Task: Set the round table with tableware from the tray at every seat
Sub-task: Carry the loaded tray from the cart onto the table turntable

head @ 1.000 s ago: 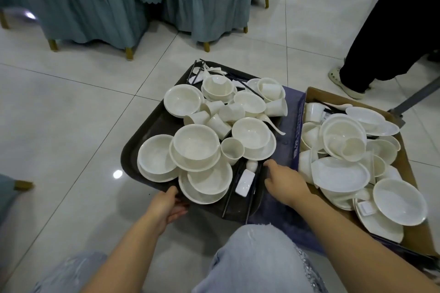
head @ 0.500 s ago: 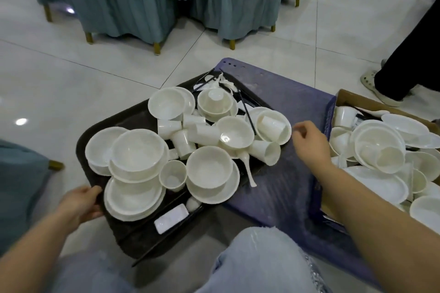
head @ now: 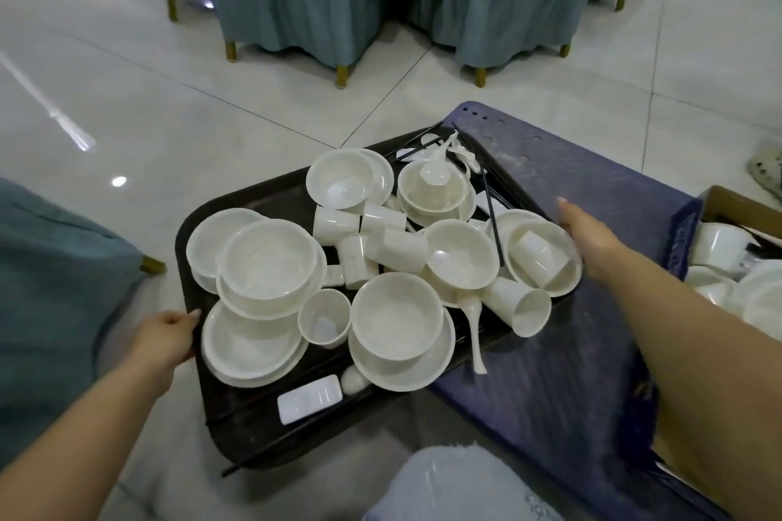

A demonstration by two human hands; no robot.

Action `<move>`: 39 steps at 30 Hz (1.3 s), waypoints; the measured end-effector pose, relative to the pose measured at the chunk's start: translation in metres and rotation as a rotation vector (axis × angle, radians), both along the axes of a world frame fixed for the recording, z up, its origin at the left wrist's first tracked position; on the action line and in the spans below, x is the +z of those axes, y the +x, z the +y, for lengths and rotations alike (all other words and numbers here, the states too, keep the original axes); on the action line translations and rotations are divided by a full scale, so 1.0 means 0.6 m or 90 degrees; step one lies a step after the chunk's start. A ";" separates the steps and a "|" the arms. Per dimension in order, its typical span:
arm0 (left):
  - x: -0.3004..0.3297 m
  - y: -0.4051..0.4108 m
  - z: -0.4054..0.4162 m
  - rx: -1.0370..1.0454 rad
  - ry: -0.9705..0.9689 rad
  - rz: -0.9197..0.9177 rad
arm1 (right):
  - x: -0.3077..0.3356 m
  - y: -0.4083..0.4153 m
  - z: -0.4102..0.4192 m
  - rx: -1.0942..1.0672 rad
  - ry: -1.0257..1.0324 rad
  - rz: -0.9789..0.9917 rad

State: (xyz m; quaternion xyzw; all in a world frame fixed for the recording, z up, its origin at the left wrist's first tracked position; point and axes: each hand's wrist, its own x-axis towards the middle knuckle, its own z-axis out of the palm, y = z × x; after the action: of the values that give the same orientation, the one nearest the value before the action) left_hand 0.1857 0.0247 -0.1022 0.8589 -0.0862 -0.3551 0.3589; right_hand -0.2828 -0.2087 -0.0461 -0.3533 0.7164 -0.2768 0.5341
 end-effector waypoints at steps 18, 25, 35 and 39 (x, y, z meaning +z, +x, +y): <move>0.129 0.022 -0.023 0.265 -0.102 0.013 | 0.033 0.053 0.079 -0.238 -0.035 -0.236; 0.360 0.026 0.018 0.382 -0.135 0.077 | 0.249 0.079 0.137 -0.294 -0.091 -0.230; 0.743 0.023 0.077 0.350 -0.080 0.051 | 0.669 0.075 0.202 -0.327 -0.118 -0.249; 0.887 0.017 0.104 0.349 -0.092 0.052 | 0.817 0.063 0.238 -0.314 -0.115 -0.256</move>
State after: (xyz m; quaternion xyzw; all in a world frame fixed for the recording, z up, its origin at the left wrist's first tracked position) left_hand 0.1957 0.0872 0.4301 0.8074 0.1384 -0.2719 0.5050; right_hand -0.2450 -0.0658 0.4442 -0.1535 0.6333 -0.5244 0.5480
